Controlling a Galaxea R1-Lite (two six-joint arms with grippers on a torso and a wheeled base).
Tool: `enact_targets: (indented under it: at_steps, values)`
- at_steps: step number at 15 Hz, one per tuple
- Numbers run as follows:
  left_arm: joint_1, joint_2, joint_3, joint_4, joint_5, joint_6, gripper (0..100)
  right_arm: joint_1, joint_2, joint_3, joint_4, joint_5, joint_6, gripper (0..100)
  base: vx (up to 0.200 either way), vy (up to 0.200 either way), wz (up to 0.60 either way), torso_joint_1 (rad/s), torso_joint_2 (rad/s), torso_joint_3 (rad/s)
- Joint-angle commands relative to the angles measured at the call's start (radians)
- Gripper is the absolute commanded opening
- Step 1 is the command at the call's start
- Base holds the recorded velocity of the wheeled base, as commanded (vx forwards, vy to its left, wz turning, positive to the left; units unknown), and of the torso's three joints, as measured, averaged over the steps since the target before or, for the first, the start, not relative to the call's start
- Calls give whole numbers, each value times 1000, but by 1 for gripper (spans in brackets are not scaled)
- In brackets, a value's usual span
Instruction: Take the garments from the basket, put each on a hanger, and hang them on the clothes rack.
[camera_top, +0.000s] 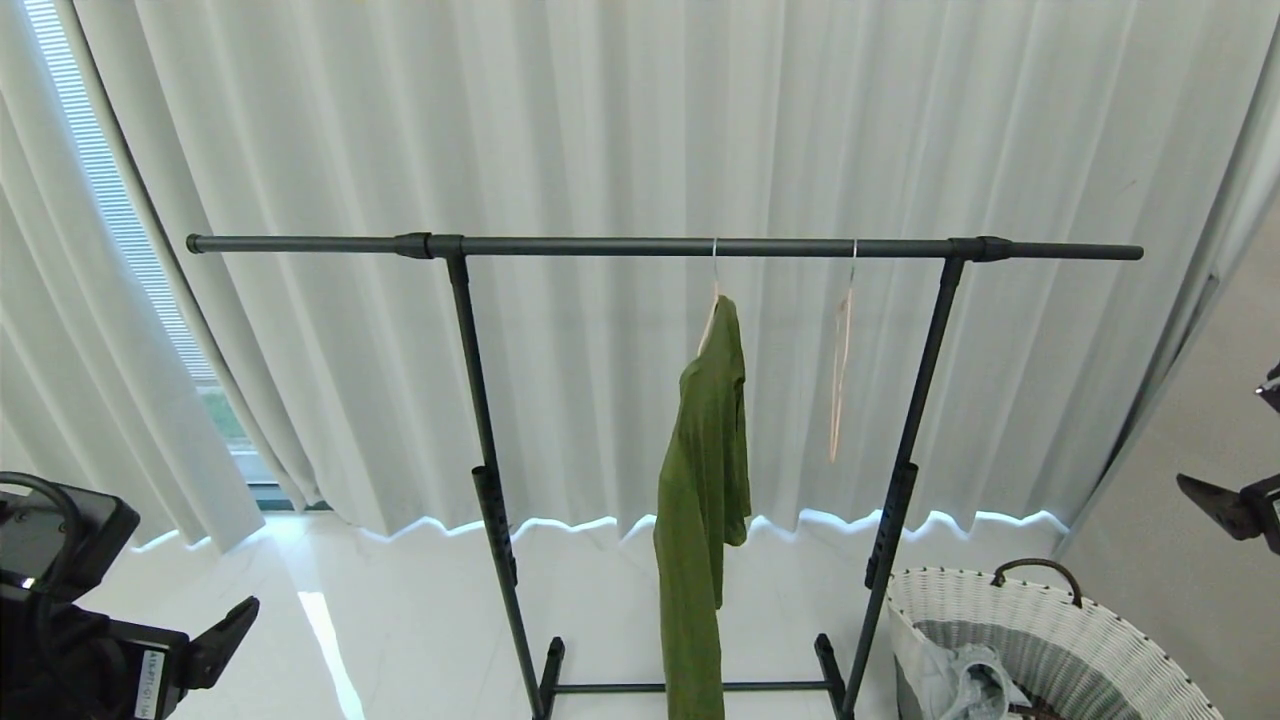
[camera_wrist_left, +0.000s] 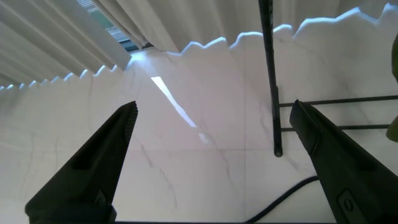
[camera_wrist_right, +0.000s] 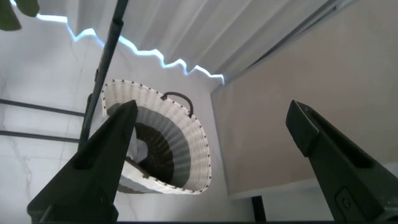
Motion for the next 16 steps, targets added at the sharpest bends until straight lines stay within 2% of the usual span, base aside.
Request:
enact_targets:
  at_steps: [1,6,14,16]
  values:
    - [0,-10,5,-1,0,1,100,-1,-1,1,0,0,1,100,0,0,0,0,0,0]
    - [-2,-11,6,-1,0,1,100,1,-1,4,0,0,1,100,0,0,0,-41,103,60]
    - [-8,-8,-2,-1,-5,-3,100,1,3,18,2,0,-1,100,0,0,0,-198,492,287]
    - [-26,1,-14,-1,-6,-36,100,1,2,32,2,1,-1,100,0,0,0,-178,491,295]
